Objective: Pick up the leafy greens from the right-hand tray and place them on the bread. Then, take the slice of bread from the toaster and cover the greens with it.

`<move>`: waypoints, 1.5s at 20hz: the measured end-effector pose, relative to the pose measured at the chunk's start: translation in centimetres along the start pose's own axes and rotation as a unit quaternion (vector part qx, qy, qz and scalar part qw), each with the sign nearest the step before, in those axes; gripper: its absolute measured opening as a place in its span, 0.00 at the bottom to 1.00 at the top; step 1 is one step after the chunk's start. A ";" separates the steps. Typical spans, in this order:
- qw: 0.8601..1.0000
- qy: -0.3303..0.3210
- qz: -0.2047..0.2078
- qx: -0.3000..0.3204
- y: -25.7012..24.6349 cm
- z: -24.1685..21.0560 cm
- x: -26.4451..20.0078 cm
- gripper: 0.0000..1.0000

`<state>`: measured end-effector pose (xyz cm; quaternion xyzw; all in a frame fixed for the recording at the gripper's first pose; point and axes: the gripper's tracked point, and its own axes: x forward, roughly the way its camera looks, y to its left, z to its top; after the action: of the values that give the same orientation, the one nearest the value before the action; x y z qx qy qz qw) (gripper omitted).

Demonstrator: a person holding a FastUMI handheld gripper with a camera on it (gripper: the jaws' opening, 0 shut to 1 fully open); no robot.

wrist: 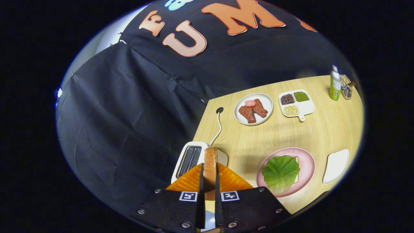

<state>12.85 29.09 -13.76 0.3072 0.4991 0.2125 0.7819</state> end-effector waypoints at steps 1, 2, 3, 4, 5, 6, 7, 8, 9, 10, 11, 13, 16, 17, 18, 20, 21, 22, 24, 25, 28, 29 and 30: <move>1.000 0.000 0.002 0.005 -0.9 -0.2 -0.1 0.12; 1.000 -0.003 0.003 0.011 -1.8 -0.1 -0.2 0.12; 1.000 -0.004 0.004 0.016 -2.6 -0.2 -0.4 0.12; 1.000 -0.006 0.006 0.022 -3.3 -0.4 -0.5 0.12; 1.000 -0.005 0.009 0.026 -4.0 -0.5 -0.5 0.12; 0.999 -0.006 0.012 0.029 -4.6 -0.7 -0.5 0.12; 0.999 -0.004 0.015 0.031 -5.3 -1.0 -0.4 0.12; 0.999 -0.005 0.017 0.034 -5.9 -1.4 -0.4 0.12; 0.999 -0.003 0.018 0.038 -6.6 -1.7 -0.3 0.12; 0.999 -0.001 0.018 0.043 -7.3 -1.9 -0.3 0.12; 0.999 0.003 0.018 0.042 -8.1 -2.3 -0.2 0.12; 0.999 0.003 0.016 0.040 -9.4 -2.5 0.0 0.12; 0.999 0.001 0.019 0.044 -10.9 -2.9 0.3 0.12; 0.999 0.001 0.019 0.045 -11.5 -3.0 0.7 0.12; 0.999 0.004 0.016 0.046 -12.2 -3.3 0.9 0.12; 0.998 0.012 0.013 0.052 -13.5 -4.0 1.5 0.12; 0.998 0.014 0.014 0.057 -14.1 -4.2 2.0 0.12; 0.998 0.013 0.016 0.065 -14.7 -4.3 2.3 0.12; 0.997 0.020 0.019 0.075 -15.7 -5.0 3.2 0.12; 0.997 0.021 0.015 0.075 -16.5 -5.1 3.5 0.12; 0.997 0.023 0.011 0.076 -17.9 -5.4 3.9 0.12; 0.997 0.021 0.008 0.074 -18.4 -5.4 4.0 0.12; 0.997 0.020 0.001 0.071 -19.1 -5.5 4.0 0.12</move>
<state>9.99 19.40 -31.33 0.3585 0.5281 0.1834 0.7476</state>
